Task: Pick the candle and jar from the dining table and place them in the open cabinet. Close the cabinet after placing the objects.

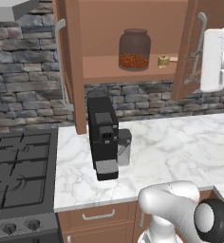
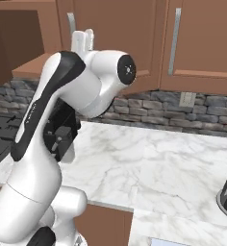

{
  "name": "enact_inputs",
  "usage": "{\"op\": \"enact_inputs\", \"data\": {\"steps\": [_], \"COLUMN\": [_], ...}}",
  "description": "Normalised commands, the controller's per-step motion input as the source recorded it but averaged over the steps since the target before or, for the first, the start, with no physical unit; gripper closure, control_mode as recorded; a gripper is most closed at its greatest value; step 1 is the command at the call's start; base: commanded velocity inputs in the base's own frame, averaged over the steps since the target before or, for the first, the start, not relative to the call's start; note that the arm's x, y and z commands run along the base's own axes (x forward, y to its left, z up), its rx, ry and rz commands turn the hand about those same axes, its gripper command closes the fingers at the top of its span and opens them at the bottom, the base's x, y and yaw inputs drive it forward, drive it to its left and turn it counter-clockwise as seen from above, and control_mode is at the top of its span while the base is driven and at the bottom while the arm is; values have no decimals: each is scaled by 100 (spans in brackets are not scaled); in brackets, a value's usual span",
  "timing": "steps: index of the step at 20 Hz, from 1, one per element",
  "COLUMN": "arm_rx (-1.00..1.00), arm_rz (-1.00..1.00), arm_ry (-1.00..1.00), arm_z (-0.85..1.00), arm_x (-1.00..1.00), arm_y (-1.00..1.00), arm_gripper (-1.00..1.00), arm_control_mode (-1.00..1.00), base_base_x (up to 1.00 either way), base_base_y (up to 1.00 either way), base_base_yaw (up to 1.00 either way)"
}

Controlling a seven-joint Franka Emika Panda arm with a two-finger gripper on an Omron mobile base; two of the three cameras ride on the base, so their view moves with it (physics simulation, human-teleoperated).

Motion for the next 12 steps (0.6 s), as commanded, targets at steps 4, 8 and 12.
{"op": "enact_inputs", "data": {"steps": [4, 8, 12], "arm_rx": [0, -9, -18], "arm_rz": [6, -1, -9], "arm_ry": [0, 0, 0], "arm_z": [9, -1, -11], "arm_x": [100, 100, 100], "arm_y": [5, 31, 22], "arm_gripper": [-100, -100, -100], "arm_control_mode": [-100, -100, -100], "base_base_x": [0, 0, 0], "base_base_y": [0, 0, 0], "base_base_yaw": [0, 0, 0]}}
